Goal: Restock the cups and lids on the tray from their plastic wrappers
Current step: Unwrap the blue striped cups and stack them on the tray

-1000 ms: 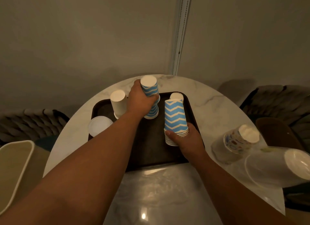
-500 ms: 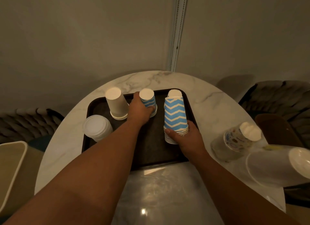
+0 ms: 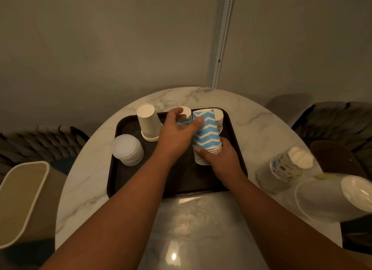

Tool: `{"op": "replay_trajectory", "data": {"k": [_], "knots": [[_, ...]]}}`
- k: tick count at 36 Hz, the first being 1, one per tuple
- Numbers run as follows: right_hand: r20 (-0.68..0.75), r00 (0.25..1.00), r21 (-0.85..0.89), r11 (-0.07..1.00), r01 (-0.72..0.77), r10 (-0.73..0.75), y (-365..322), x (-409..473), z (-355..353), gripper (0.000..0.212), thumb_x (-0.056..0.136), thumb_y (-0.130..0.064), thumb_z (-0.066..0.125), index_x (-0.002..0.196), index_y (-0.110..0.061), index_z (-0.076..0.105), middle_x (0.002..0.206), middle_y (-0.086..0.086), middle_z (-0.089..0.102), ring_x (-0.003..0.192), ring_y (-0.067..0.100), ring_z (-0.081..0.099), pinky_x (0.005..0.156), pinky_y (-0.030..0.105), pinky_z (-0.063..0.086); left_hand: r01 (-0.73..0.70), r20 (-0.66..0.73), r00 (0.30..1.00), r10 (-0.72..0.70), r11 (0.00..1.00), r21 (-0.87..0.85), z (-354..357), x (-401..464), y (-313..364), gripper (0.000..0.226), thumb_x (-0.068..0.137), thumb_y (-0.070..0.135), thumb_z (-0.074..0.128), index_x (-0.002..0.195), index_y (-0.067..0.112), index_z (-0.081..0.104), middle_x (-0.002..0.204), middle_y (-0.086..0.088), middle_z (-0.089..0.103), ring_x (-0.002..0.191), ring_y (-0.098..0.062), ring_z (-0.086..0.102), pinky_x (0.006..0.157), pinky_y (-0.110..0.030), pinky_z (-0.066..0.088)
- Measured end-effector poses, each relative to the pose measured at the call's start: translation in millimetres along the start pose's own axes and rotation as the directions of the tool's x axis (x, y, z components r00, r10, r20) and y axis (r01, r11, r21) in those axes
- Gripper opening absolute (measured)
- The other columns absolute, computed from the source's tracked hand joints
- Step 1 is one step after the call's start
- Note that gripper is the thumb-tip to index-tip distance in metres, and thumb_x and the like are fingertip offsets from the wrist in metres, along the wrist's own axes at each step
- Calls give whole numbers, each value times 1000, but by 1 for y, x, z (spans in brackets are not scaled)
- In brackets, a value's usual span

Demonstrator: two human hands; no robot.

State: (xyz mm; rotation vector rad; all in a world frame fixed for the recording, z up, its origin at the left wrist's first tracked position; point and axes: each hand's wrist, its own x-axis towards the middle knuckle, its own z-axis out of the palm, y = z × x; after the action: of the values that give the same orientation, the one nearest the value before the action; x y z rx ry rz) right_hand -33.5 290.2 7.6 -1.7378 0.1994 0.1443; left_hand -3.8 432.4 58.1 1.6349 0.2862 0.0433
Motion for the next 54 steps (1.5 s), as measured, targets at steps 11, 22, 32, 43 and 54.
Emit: {"op": "replay_trajectory", "data": {"k": [11, 22, 32, 43, 54], "knots": [[71, 993, 26, 996, 91, -92, -18, -17, 4, 59, 67, -19, 89, 116, -28, 58, 104, -8, 69, 85, -3, 67, 64, 12, 50, 89, 118, 990, -80, 993, -72, -9, -19, -6, 66, 72, 11, 86, 125, 21, 48, 119, -2, 64, 103, -18, 69, 91, -45, 57], [111, 985, -14, 991, 133, -131, -18, -21, 3, 58, 66, -28, 89, 116, -31, 59, 104, -11, 70, 92, -2, 67, 74, 12, 52, 79, 50, 996, -75, 992, -97, -5, -21, 1, 55, 75, 23, 85, 119, 19, 53, 111, -2, 70, 95, -17, 72, 87, -44, 59], [38, 996, -53, 995, 86, -84, 4, -18, -5, 56, 66, -19, 90, 111, -24, 57, 98, -9, 69, 81, -8, 66, 68, 10, 49, -73, -138, 989, 51, 984, -161, -8, 13, 22, 50, 69, 30, 86, 108, 25, 55, 108, 2, 70, 97, -13, 70, 91, -44, 57], [-54, 998, -9, 1000, 11, -12, 14, -6, -13, 55, 65, -29, 89, 110, -25, 57, 100, -7, 69, 87, 6, 68, 73, 18, 55, -183, -145, 957, 250, 913, 363, -10, 67, 23, 61, 72, 21, 82, 123, 14, 49, 113, 1, 62, 101, -16, 59, 87, -29, 47], [-78, 997, -7, 1000, -4, 3, 17, 6, -16, 65, 63, -38, 89, 118, -23, 57, 105, -8, 69, 92, 7, 69, 82, 29, 57, -45, -52, 995, 82, 865, 499, 0, 70, -26, 66, 76, 19, 80, 131, 14, 44, 129, -8, 60, 120, -26, 56, 94, -32, 44]]}}
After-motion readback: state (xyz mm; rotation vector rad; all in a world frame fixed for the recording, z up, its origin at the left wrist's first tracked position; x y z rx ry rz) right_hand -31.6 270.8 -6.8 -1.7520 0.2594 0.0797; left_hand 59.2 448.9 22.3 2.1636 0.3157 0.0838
